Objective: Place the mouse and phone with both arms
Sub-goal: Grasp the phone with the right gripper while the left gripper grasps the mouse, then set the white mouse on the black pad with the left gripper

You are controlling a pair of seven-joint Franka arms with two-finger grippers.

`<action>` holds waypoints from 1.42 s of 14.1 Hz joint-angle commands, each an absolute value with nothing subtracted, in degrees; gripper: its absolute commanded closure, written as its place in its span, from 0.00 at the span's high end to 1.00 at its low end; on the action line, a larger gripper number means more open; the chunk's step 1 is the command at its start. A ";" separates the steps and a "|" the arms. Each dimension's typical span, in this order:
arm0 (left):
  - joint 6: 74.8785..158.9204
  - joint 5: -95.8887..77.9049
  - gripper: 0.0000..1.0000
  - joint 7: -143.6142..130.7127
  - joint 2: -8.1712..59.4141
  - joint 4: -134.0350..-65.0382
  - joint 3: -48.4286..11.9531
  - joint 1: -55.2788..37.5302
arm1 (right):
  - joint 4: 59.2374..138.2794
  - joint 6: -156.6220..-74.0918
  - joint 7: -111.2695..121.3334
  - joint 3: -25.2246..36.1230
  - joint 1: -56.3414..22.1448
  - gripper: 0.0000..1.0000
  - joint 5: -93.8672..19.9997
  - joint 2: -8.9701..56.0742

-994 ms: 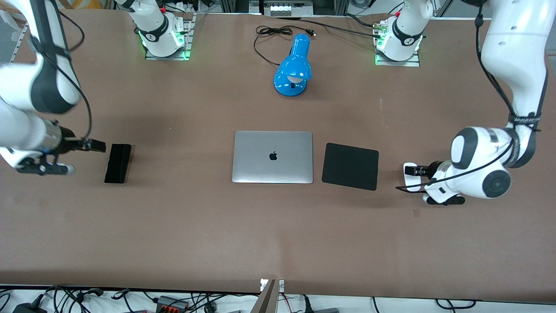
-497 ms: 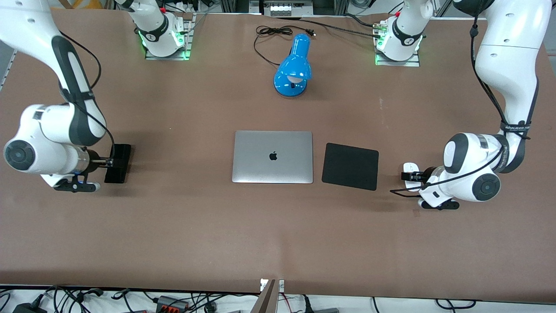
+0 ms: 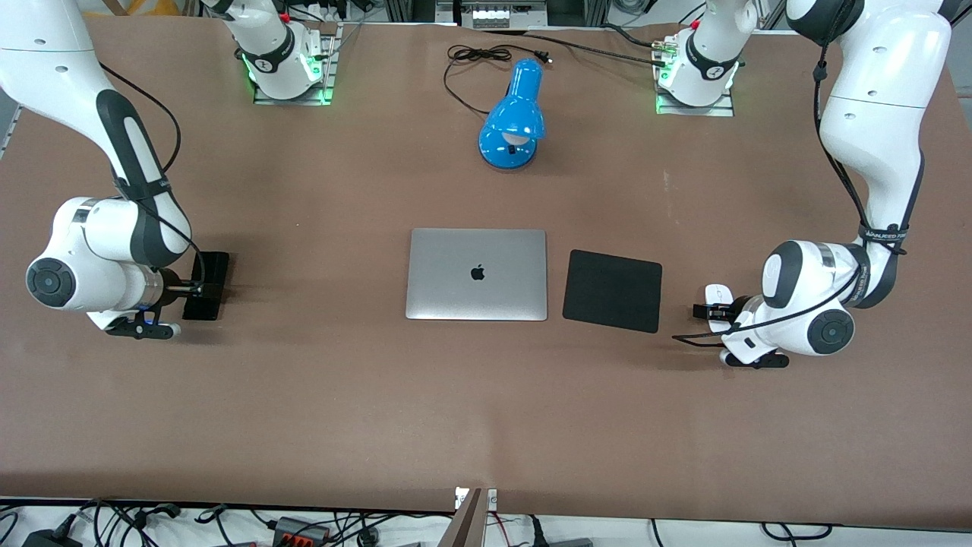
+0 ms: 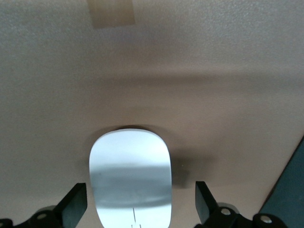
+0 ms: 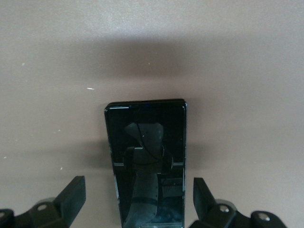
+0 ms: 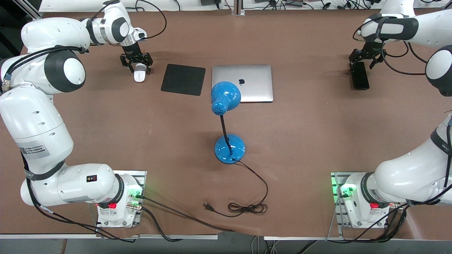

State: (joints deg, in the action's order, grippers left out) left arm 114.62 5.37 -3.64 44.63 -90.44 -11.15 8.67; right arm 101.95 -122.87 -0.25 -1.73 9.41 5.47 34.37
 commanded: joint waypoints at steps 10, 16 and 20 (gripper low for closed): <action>103.19 5.54 0.31 -12.07 42.45 -86.57 -20.80 4.66 | 109.60 -130.60 0.09 -2.55 11.95 1.00 5.63 33.31; 107.75 5.71 0.34 -20.04 46.22 -87.36 -24.43 0.09 | 109.86 -130.96 -0.17 -2.81 11.87 1.00 5.54 33.57; 109.50 5.71 0.39 -20.39 47.37 -87.28 -24.43 0.00 | 109.86 -130.96 -0.18 -2.81 11.87 1.00 5.54 33.75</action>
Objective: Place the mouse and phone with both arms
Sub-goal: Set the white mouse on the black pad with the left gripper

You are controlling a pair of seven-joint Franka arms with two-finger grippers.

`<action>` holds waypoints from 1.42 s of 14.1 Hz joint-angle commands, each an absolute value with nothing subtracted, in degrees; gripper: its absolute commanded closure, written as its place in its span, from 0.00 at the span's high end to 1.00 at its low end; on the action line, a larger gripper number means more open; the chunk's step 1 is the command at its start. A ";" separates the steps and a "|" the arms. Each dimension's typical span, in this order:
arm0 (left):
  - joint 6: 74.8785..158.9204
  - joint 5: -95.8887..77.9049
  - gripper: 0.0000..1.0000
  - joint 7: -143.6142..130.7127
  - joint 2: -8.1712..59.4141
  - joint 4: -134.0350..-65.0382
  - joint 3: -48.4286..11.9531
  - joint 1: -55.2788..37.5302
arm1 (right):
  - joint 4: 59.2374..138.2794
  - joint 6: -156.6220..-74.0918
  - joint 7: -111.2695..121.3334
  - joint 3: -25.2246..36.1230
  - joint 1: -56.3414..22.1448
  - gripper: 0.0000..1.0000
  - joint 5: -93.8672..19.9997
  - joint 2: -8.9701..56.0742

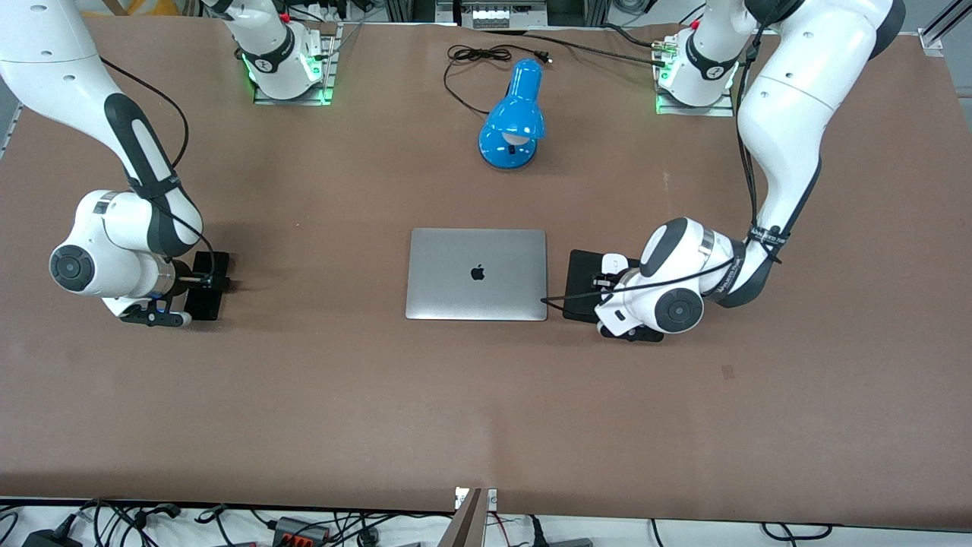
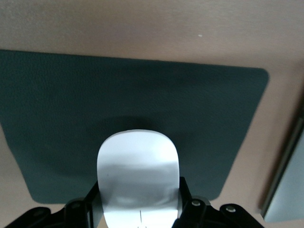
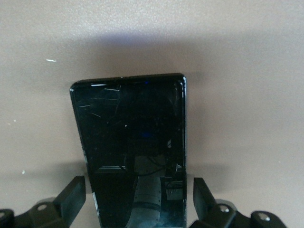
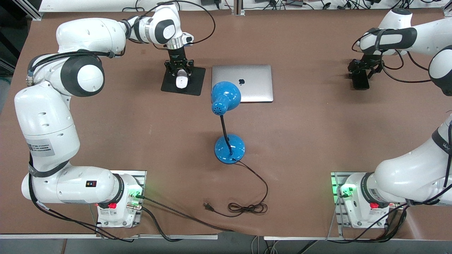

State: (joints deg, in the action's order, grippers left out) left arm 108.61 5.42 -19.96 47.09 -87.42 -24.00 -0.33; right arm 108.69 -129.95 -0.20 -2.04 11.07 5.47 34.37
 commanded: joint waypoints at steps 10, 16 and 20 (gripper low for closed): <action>102.96 6.24 1.00 -20.48 44.05 -84.04 -24.26 1.93 | 109.16 -125.87 -0.79 -3.95 11.16 0.24 5.54 31.21; 84.04 6.34 1.00 -14.52 33.24 -78.05 -24.43 9.56 | 104.77 -121.20 -7.79 -15.62 10.38 0.22 4.66 29.18; 78.66 0.53 1.00 -13.36 22.01 -81.02 -29.61 17.57 | 104.59 -122.69 -21.06 -17.23 2.22 0.22 4.66 29.79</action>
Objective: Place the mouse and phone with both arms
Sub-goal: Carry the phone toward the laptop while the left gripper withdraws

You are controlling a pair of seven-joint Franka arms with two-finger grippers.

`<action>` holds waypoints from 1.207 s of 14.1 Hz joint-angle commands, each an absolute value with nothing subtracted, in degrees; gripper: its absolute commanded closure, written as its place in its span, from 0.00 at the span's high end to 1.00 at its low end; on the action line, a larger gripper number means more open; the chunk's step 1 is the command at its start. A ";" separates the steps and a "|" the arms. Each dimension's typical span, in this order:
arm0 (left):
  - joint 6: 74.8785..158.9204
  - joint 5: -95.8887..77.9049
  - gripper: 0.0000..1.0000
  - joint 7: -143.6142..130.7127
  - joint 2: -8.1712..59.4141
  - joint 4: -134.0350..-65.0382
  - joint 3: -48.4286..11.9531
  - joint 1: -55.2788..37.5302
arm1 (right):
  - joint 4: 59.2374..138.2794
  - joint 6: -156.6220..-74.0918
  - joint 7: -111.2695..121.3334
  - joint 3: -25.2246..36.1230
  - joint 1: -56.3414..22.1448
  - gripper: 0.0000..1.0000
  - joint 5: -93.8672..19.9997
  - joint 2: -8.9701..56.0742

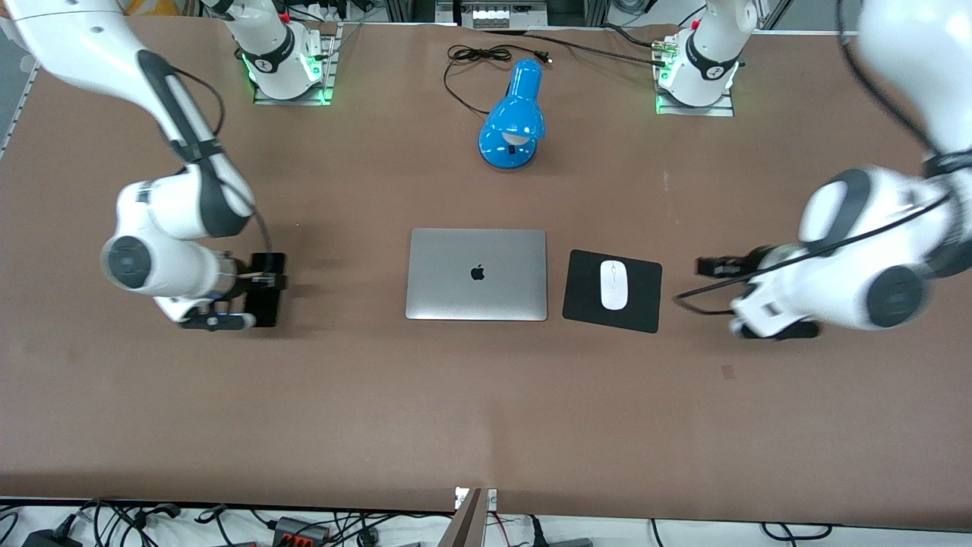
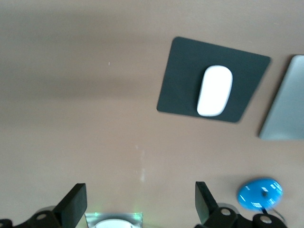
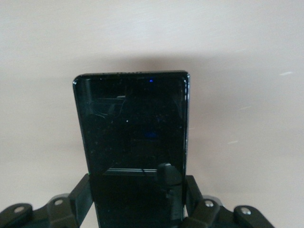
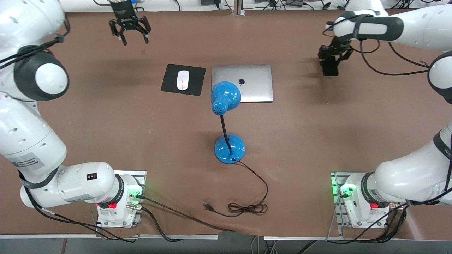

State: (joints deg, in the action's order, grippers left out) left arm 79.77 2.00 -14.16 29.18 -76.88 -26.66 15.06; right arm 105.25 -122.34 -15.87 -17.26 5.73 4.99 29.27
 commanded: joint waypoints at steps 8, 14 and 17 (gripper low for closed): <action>87.84 -3.60 1.00 -11.18 7.03 -92.23 -29.27 21.96 | 104.59 -129.72 -28.56 -17.23 -7.55 0.22 4.22 34.62; 85.96 -3.34 1.00 -9.67 6.42 -88.69 -27.53 21.73 | 106.52 -129.73 -29.71 -17.14 -9.31 0.23 4.48 35.77; 84.46 -2.90 1.00 -7.66 5.28 -88.42 -10.51 4.88 | 106.61 -129.81 -29.71 -17.14 -9.40 0.23 4.48 35.95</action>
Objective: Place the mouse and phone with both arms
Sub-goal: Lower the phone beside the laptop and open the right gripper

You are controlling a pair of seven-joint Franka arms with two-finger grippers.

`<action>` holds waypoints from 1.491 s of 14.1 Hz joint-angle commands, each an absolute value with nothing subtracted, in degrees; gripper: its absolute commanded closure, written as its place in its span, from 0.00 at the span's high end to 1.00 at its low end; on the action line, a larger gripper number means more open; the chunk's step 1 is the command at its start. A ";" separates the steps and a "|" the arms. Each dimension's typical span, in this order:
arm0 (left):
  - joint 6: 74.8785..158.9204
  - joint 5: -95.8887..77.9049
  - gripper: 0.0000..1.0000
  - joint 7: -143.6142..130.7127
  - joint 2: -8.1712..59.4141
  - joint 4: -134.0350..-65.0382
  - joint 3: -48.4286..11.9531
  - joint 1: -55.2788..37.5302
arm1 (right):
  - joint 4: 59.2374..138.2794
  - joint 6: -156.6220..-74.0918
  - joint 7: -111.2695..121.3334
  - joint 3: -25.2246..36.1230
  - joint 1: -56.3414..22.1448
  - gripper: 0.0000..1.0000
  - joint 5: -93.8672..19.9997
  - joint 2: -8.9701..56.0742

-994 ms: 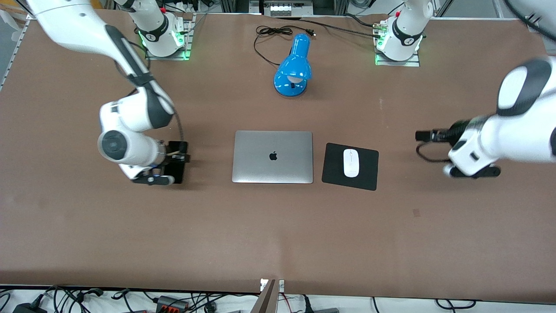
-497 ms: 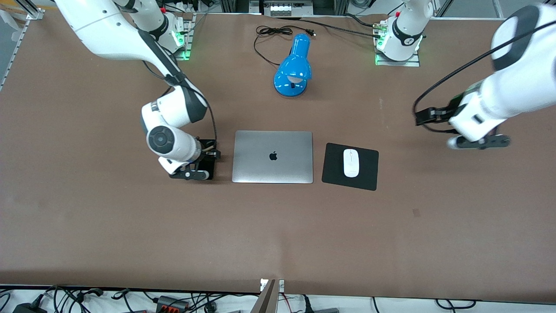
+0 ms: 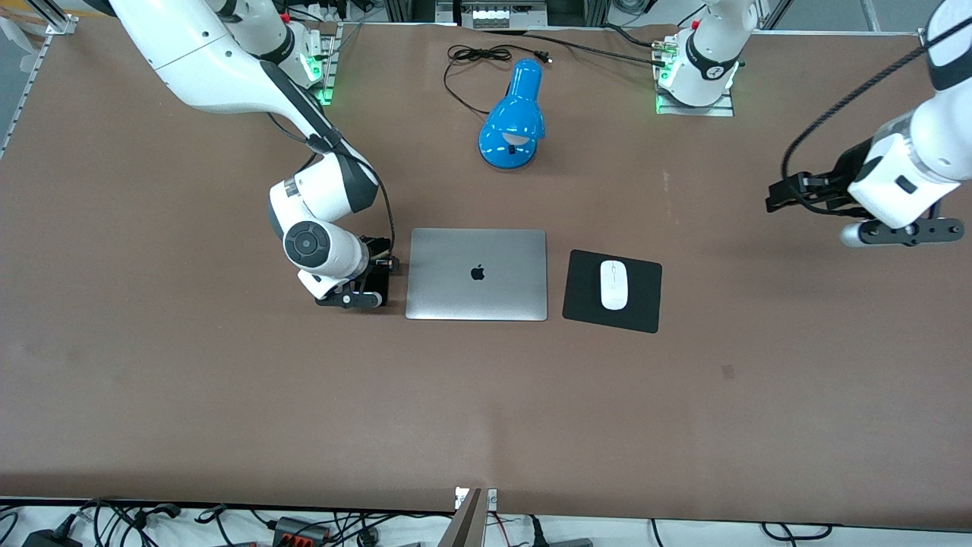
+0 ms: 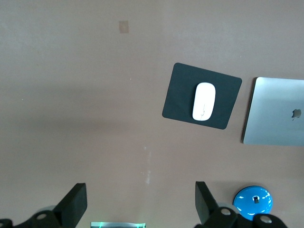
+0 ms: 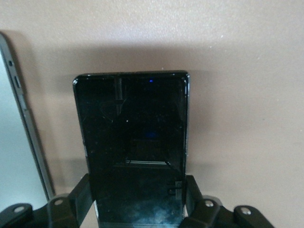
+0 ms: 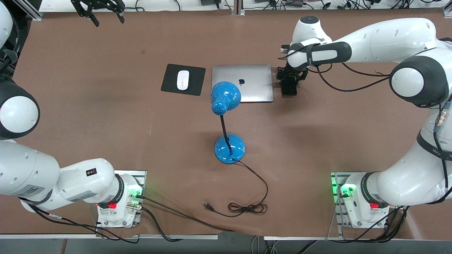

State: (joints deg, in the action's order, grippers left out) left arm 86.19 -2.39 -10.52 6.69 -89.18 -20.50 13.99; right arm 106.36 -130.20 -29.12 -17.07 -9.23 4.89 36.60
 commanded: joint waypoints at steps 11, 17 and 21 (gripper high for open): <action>82.88 -2.55 1.00 -7.17 3.60 -90.09 -9.14 4.83 | 83.89 -102.87 -27.44 -16.79 -5.37 1.00 5.18 29.62; 81.83 0.71 1.00 -4.40 1.85 -89.65 -12.75 4.83 | 73.66 -93.18 -18.39 -16.79 3.42 1.00 4.57 27.43; 81.83 0.53 1.00 -4.40 1.85 -89.65 -12.57 4.83 | 72.33 -92.20 -10.37 -16.44 8.42 1.00 5.10 23.65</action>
State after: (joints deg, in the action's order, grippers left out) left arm 82.29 -0.02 -5.83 2.70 -89.03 -12.56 4.48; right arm 72.58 -93.44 -12.90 -16.09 5.94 5.01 25.74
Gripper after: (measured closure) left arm 0.000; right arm 0.000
